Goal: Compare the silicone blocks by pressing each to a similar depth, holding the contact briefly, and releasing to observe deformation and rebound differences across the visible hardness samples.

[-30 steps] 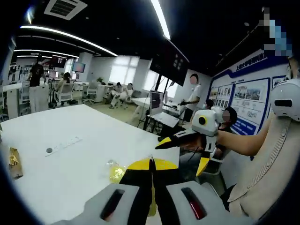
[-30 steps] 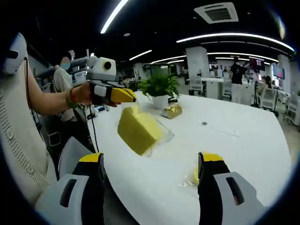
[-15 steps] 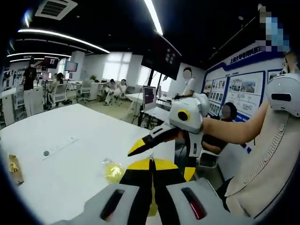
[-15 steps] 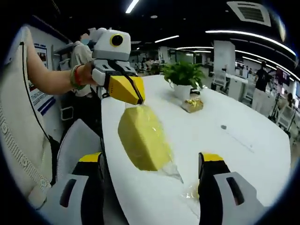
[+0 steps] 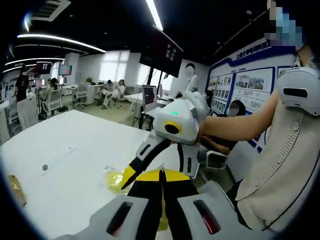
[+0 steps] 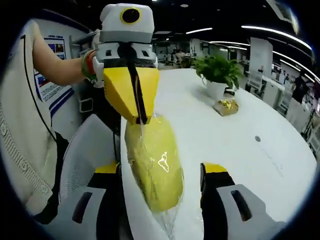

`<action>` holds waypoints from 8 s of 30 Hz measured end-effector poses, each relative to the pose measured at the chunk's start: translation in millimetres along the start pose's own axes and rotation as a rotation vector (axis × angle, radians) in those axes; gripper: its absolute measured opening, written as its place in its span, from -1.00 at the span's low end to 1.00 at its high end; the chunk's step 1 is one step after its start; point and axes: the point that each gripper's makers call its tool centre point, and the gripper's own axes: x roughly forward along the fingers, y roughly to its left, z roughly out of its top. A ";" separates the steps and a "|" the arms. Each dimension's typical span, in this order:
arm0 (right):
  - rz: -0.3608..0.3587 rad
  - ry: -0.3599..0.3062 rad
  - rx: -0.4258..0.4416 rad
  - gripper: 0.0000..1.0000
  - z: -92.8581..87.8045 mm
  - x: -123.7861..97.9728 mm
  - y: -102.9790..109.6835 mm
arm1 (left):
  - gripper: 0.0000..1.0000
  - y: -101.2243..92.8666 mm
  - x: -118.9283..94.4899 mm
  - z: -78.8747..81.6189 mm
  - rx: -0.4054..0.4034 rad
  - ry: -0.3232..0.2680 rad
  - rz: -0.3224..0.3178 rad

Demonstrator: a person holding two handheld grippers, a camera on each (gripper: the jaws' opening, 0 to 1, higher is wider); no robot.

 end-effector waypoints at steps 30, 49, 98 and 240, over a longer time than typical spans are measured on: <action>0.005 -0.010 -0.177 -0.87 9.3 8.0 11.3 | -1.00 -16.0 -2.4 -3.0 0.058 0.000 -0.020; -0.013 -0.011 -0.151 -0.85 9.6 11.7 10.8 | -1.00 -11.1 -7.3 -5.9 0.050 -0.003 -0.002; -0.032 -0.041 -0.154 -0.47 6.9 12.5 7.7 | -1.00 -5.0 -6.1 -6.8 -0.026 -0.003 0.023; -0.582 -0.349 0.481 0.53 -106.5 -80.1 27.2 | 0.08 127.7 -47.8 -124.3 -0.334 -0.174 0.482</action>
